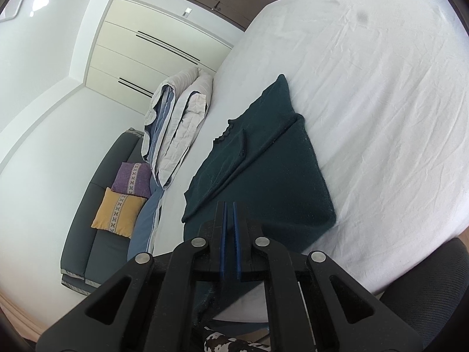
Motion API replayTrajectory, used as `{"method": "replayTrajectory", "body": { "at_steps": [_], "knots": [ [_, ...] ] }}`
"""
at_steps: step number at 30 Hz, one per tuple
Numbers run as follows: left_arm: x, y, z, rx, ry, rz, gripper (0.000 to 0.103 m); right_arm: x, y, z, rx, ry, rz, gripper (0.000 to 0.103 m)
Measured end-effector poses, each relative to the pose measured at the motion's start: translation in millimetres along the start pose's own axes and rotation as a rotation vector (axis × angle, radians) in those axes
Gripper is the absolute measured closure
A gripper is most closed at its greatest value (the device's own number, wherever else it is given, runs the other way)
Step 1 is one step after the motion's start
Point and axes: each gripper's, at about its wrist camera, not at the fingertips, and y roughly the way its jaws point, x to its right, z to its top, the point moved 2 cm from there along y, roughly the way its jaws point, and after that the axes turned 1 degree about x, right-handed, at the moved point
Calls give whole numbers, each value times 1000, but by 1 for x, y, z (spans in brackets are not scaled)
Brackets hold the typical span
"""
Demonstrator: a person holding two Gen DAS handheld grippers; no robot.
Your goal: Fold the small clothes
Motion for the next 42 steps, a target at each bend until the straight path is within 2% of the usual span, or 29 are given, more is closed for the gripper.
{"method": "replayTrajectory", "body": {
  "at_steps": [3,5,8,10,12,14,15,16,18,23,28,30,32,33,35,36,37,39,42],
  "knots": [
    [2,9,9,7,-6,-9,99,-1,2,11,25,13,11,100],
    [2,17,13,1,-3,-6,99,-3,7,16,20,-16,-19,100],
    [3,27,12,-26,32,37,99,-13,14,11,-44,-131,-120,100],
    [1,28,6,-45,52,63,99,-11,15,2,-102,-144,-149,98],
    [-6,25,1,-59,52,88,99,-4,13,-10,-155,-159,-234,96],
    [-16,19,-4,-59,24,100,99,5,11,-22,-201,-159,-299,87],
    [-19,14,-5,-56,13,100,99,10,9,-28,-220,-155,-310,77],
    [-22,10,-6,-51,6,104,99,14,7,-32,-237,-147,-322,61],
    [-27,1,-6,-40,-1,113,99,21,5,-39,-256,-134,-342,48],
    [-27,-9,-6,-20,-1,112,100,47,21,-60,-433,-139,-483,48],
    [-23,-12,-4,-17,24,130,102,71,39,-81,-555,-123,-553,49],
    [-25,-12,-4,-26,36,165,102,75,45,-88,-595,-165,-605,53],
    [-27,-11,-7,-40,58,208,102,75,48,-91,-613,-190,-620,53],
    [-29,-10,-10,-51,76,250,102,76,49,-93,-621,-202,-629,53],
    [-37,-8,-18,-85,80,335,100,76,52,-96,-638,-240,-659,61],
    [-43,-8,-22,-103,75,364,92,77,53,-98,-643,-258,-667,72],
    [-47,-8,-27,-115,74,397,76,79,53,-100,-648,-263,-672,82],
    [-53,-10,-37,-136,88,461,57,80,53,-104,-646,-270,-675,95],
    [-54,-7,-51,-185,116,497,50,79,48,-107,-616,-252,-640,96]
  ]
}}
